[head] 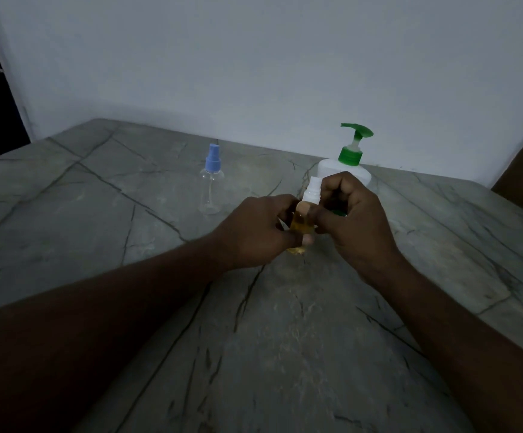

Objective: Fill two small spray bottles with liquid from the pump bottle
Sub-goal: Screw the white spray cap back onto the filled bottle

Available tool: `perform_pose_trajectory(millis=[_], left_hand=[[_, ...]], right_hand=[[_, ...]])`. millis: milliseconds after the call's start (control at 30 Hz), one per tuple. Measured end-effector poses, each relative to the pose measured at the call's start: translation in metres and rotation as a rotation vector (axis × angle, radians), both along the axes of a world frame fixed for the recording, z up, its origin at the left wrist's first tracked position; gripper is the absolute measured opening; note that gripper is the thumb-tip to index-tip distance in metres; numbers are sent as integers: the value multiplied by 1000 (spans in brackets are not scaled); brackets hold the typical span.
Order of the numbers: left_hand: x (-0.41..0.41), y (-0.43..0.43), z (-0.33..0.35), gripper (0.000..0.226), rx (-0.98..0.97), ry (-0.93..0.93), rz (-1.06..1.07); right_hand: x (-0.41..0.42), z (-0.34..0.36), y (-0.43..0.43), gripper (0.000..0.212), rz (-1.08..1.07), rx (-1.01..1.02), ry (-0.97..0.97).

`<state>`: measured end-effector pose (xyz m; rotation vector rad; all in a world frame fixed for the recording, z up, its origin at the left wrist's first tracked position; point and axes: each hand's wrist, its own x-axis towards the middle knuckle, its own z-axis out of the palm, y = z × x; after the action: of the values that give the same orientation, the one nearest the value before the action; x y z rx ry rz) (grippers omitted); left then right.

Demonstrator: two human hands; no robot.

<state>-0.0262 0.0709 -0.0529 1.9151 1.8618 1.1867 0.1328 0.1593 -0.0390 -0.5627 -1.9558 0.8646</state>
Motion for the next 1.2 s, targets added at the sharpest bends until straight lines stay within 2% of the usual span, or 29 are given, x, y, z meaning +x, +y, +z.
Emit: perform_pose_trajectory(millis=[200, 467, 633, 867, 967, 1067, 1200], left_hand=[[0, 2, 1, 39, -6, 3, -1], [1, 3, 0, 41, -4, 20, 15], [1, 3, 0, 42, -11, 27, 28], [3, 0, 3, 41, 8, -30, 14], [5, 0, 6, 33, 36, -160, -33], [7, 1, 5, 26, 86, -142, -15], [13, 2, 2, 42, 163, -101, 62]], right_hand=[[5, 1, 1, 49, 49, -25, 15], [4, -1, 7, 29, 3, 65, -27], [2, -1, 4, 37, 34, 68, -19], [2, 2, 2, 32, 22, 52, -18], [2, 4, 1, 30, 23, 67, -25], [1, 5, 0, 31, 18, 72, -26], [1, 5, 0, 29, 17, 60, -24]])
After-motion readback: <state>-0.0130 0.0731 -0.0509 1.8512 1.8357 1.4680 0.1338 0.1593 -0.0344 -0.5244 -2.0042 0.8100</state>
